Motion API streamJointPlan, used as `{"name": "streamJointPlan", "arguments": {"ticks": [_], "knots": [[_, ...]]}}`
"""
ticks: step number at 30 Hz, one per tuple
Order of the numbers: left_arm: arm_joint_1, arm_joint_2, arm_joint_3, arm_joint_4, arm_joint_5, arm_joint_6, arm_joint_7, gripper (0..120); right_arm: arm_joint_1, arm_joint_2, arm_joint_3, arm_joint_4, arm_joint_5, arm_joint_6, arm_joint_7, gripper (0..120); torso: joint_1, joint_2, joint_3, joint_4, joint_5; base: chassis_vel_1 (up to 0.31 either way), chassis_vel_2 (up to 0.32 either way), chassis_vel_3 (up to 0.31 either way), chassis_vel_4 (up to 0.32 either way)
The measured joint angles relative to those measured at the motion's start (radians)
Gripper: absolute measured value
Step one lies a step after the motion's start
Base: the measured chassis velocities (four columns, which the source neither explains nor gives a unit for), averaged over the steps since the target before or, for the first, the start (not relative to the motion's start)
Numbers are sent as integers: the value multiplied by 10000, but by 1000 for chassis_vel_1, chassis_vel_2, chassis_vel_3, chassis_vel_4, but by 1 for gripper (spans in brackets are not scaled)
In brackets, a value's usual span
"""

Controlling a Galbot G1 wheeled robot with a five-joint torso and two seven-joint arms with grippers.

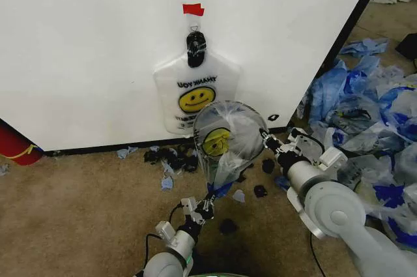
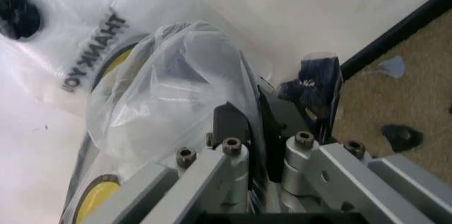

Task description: Pick up the garbage bag from the wall and place it over the trash bin.

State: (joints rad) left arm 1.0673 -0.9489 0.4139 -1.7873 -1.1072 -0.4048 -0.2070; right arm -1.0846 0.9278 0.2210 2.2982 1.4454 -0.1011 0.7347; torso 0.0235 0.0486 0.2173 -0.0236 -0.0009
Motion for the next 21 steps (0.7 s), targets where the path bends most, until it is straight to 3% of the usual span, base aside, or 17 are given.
{"name": "streamJointPlan", "arguments": {"ticks": [18, 21], "knots": [[186, -228, -120, 302, 495, -41, -127, 0, -337, 346, -136, 507, -51, -134, 379, 0, 0, 0, -1, -1, -2, 0, 0, 0, 0], [443, -71, -290, -63, 543, 16, -6, 10, -383, 405, -145, 530, -92, -131, 387, 0, -1, 0, -1, -1, -2, 0, 0, 0, 0]]}}
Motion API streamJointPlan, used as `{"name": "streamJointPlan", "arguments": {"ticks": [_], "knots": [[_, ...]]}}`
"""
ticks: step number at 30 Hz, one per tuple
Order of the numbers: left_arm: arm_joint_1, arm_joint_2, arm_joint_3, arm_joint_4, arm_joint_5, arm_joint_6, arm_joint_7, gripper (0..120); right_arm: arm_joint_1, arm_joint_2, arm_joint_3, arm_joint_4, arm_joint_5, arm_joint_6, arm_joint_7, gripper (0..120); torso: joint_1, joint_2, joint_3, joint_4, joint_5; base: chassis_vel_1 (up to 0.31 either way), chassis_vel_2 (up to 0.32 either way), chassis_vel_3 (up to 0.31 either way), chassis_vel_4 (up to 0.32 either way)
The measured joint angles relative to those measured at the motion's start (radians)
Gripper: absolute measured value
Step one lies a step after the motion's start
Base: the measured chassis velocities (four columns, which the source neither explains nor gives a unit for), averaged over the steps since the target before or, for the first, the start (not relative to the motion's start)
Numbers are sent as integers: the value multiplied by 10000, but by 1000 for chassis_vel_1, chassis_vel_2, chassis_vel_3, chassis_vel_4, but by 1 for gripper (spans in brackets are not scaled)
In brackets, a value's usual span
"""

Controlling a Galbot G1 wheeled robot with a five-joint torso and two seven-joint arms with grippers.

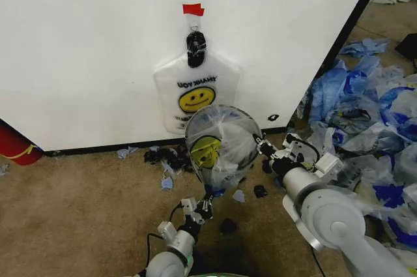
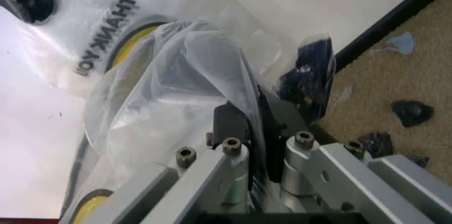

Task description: Pick up the garbage bag from the wall and place it over the trash bin.

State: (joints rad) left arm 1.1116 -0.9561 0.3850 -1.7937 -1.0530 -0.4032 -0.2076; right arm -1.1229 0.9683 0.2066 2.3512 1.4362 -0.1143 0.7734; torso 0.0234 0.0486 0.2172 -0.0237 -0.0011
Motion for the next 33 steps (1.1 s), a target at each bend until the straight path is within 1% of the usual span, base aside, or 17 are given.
{"name": "streamJointPlan", "arguments": {"ticks": [1, 5, 6, 8, 9, 10, 11, 12, 14, 17, 19, 21, 25, 27, 29, 31, 33], "knots": [[0, 0, 0, 0, 0, 0, 0, 10, 0, 0, 0, 0, 0, 0, 0, 0, 0, 0, 0, 0, 0, 0, 0, 0, 0], [406, 278, -225, -687, 61, 67, 35, 25, 0, 71, -23, -65, -99, 1, 5, 0, 0, 0, 0, 0, 0, 0, 0, 0, 0], [627, 390, -337, -908, 122, 91, 37, 32, -1, 83, -50, -124, -168, 1, 6, 0, 0, 0, 0, 0, 2, 0, 0, 0, 0], [908, 532, -473, -1094, 220, 125, 67, 38, 0, 93, -88, -181, -240, 0, 5, 0, 0, 0, 0, 1, 1, 0, 0, 0, 0], [908, 532, -473, -1094, 220, 125, 67, 38, 0, 93, -88, -181, -240, 0, 5, 0, 0, 0, 0, 1, 1, 0, 0, 0, 0], [1051, 603, -571, -1191, 267, 146, 90, 43, 21, 101, -118, -230, -290, -13, 5, 0, 0, 0, 0, 1, 1, 0, 0, 0, 0], [1074, 612, -587, -1206, 277, 148, 92, 45, 26, 102, -124, -240, -302, -15, 5, 0, 0, 0, 0, 1, 1, 0, 0, 0, 0], [1261, 668, -713, -1324, 376, 163, 121, 53, 82, 100, -174, -339, -404, -28, 1, 0, 0, 0, 0, 1, 0, 0, 0, 0, 0], [1355, 694, -778, -1397, 404, 186, 134, 56, 111, 95, -200, -398, -453, -37, 1, 0, 0, 0, 1, 1, 0, 0, 0, 0, 0], [1570, 747, -992, -1523, 516, 204, 135, 68, 144, 79, -273, -518, -570, -48, -22, 0, 0, 0, 1, 0, 0, 0, 0, 0, 0], [1817, 834, -1332, -1591, 602, 196, 40, 80, 178, 73, -322, -624, -629, -48, -50, 0, 0, 0, 1, 1, 0, 0, 0, 0, 0], [1879, 869, -1437, -1616, 619, 184, 19, 81, 185, 71, -332, -653, -642, -47, -58, 0, 0, 0, 1, 1, -1, 0, 0, 0, 0], [2434, 1236, -2365, -2043, 634, 166, -238, 98, 181, 54, -406, -942, -783, -46, -254, 0, 0, 0, 1, 1, 1, 0, 0, 0, 0], [2506, 1294, -2492, -2118, 634, 170, -296, 99, 178, 55, -418, -994, -843, -45, -312, 0, 0, 0, 1, 1, 0, 0, 0, 0, 0], [2726, 1497, -2899, -2394, 605, 205, -557, 100, 169, 58, -489, -1228, -1212, -27, -578, 0, 0, 0, 1, 0, -3, 0, 0, 0, 0], [3048, 1879, -3675, -2944, 379, 339, -737, 100, 170, 62, -658, -1567, -1960, 96, -1025, 0, 0, 0, 1, 1, 2, 0, 0, 0, 0], [3119, 2052, -3908, -3169, 261, 384, -815, 100, 170, 58, -723, -1673, -2229, 142, -1168, 0, 0, 0, 1, 2, 3, 0, 0, 0, 0]]}}
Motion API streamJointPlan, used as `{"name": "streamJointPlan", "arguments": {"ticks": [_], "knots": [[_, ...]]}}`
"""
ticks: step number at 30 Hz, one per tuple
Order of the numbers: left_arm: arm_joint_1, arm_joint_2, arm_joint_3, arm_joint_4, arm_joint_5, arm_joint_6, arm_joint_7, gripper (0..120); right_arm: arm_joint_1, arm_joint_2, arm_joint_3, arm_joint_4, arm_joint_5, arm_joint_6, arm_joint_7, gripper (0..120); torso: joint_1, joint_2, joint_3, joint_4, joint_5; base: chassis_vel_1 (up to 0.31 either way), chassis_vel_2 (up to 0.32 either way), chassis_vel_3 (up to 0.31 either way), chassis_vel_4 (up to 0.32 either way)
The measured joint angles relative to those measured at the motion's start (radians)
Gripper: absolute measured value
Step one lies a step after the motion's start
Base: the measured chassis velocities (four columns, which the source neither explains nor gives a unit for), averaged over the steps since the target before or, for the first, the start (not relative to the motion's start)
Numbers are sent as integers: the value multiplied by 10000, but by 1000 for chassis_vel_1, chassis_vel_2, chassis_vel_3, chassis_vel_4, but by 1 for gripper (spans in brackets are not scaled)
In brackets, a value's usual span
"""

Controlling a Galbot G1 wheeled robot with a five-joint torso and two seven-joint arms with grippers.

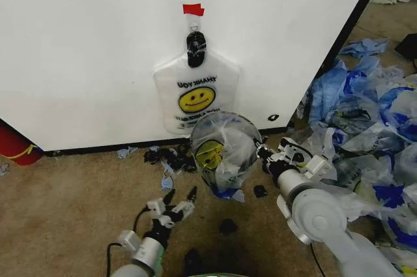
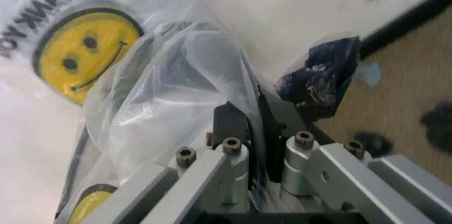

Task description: Pick up the garbage bag from the wall and place it over the trash bin.

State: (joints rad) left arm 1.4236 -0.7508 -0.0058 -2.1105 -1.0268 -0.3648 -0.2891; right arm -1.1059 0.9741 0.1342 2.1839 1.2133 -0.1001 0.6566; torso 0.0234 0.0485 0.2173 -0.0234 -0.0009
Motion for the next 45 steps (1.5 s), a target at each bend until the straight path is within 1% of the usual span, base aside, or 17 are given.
{"name": "streamJointPlan", "arguments": {"ticks": [4, 6, 8, 11, 13, 16, 17, 18, 20, 22, 23, 26, 28, 30, 32, 34, 45], "knots": [[64, 1029, -853, -1470, -705, 185, -358, 100, 6, -238, -465, -339, -1350, 200, -627, 0, 0, 0, 0, -1, 0, 0, 0, 0, 0], [-116, 1383, -1009, -2161, -1173, 397, -450, 96, 7, -454, -704, -486, -2186, 372, -1001, 0, 0, 0, 0, -2, 2, 0, 0, 0, 0], [-185, 1436, -1009, -2260, -1250, 446, -469, 95, 6, -499, -745, -515, -2352, 412, -1082, 0, 0, 1, 0, -1, 0, 0, 0, 0, 0], [-881, 1712, -781, -2757, -1888, 842, -586, 81, 32, -882, -1024, -702, -3825, 670, -1736, 0, 0, 0, 0, -2, 3, 0, 0, 0, 0], [-1412, 1773, -440, -2785, -2264, 1062, -587, 73, 56, -1080, -1071, -752, -4622, 785, -2118, 0, 0, 0, 0, -1, -4, 0, 0, 0, 0], [-2195, 1771, 100, -2597, -2572, 1187, -576, 63, 100, -1308, -1073, -762, -5253, 846, -2507, 0, 0, 0, 0, -2, -1, 0, 0, 0, 0], [-2362, 1758, 216, -2545, -2615, 1197, -574, 63, 114, -1349, -1073, -762, -5345, 864, -2574, 0, 1, 0, 0, -2, -1, 0, 0, 0, 0], [-2608, 1729, 386, -2458, -2666, 1208, -571, 57, 146, -1414, -1073, -763, -5494, 895, -2681, 0, 1, 0, 1, -3, -3, 0, 0, 0, 0], [-3787, 1532, 1194, -2004, -2857, 1270, -581, 48, 262, -1590, -1052, -764, -5939, 1022, -3056, 0, 1, 0, 1, -2, -1, 0, 0, 0, 0], [-4567, 1322, 1913, -1638, -2981, 1309, -657, 39, 302, -1676, -1020, -743, -6120, 1081, -3272, 0, 1, 0, 1, 1, 0, 0, 0, 0, 0], [-4567, 1322, 1913, -1638, -2981, 1309, -657, 39, 302, -1676, -1020, -743, -6120, 1081, -3272, 0, 1, 0, 1, 1, 0, 0, 0, 0, 0], [-5512, 1014, 2974, -1238, -3104, 1311, -786, 27, 333, -1742, -974, -723, -6217, 1140, -3454, 0, 1, 0, 1, -2, 1, 0, 0, 0, 0], [-6309, 585, 3962, -777, -3160, 1313, -938, 18, 315, -1756, -870, -738, -6340, 1225, -3598, 0, 1, 0, 1, 0, -2, 0, 0, 0, 0], [-6515, 484, 4175, -646, -3161, 1313, -968, 16, 294, -1759, -842, -738, -6355, 1233, -3609, 0, 1, 0, 1, 0, -3, 0, 0, 0, 0], [-7112, 170, 4807, -235, -3148, 1296, -1023, 6, 210, -1769, -767, -718, -6439, 1262, -3641, 0, 1, 0, 1, -6, -1, 0, 0, 0, 0], [-7407, 41, 5068, -64, -3146, 1296, -1111, 0, 188, -1777, -751, -713, -6532, 1279, -3681, 0, 1, 0, 1, -3, 0, 0, 0, 0, 0], [-8406, -403, 5808, 937, -2794, 1312, -2006, 0, 125, -1740, -806, -566, -6878, 1359, -3847, 0, 1, 0, 0, 0, -1, 0, 0, 0, 0]]}}
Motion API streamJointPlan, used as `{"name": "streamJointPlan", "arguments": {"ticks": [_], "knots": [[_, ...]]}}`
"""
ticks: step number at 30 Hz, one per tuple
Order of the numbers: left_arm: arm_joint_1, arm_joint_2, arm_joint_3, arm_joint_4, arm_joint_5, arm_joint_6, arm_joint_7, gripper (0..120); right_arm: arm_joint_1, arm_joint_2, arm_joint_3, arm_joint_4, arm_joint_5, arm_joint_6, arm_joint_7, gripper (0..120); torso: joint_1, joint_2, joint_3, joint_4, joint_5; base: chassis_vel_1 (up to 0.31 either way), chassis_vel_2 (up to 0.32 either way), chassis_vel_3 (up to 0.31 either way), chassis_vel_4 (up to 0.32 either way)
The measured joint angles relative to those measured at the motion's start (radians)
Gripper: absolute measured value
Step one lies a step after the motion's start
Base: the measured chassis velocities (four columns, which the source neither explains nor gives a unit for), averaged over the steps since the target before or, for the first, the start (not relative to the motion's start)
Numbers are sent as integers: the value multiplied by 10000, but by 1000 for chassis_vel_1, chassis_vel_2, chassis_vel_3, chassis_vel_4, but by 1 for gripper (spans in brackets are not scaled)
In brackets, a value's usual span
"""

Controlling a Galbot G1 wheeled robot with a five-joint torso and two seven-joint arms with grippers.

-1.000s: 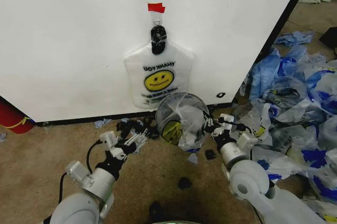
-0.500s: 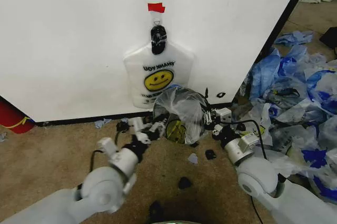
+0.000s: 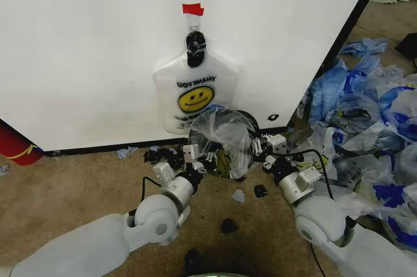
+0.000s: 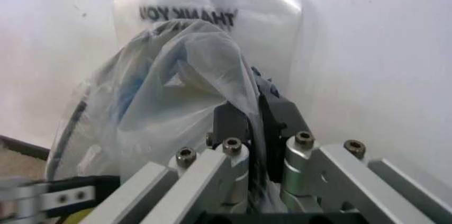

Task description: Pick up the garbage bag from the wall and place it over the trash bin.

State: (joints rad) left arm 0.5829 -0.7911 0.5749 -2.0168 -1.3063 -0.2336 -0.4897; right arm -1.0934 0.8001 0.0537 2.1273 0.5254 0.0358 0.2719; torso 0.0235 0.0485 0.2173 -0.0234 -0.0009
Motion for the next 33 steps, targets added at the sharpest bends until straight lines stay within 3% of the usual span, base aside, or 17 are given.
{"name": "streamJointPlan", "arguments": {"ticks": [27, 33], "knots": [[-1847, -1482, 1436, 1915, 158, -37, -1003, 0, -337, -261, -161, 628, -367, -20, -258, 0, 0, 0, 0, -3, 0, 0, 0, 0, 0], [-2074, -1613, 1708, 1923, 84, -37, -1162, 0, -355, -286, -198, 627, -434, -6, -266, 0, 0, 0, 0, -2, 0, 0, 0, 0, 0]]}}
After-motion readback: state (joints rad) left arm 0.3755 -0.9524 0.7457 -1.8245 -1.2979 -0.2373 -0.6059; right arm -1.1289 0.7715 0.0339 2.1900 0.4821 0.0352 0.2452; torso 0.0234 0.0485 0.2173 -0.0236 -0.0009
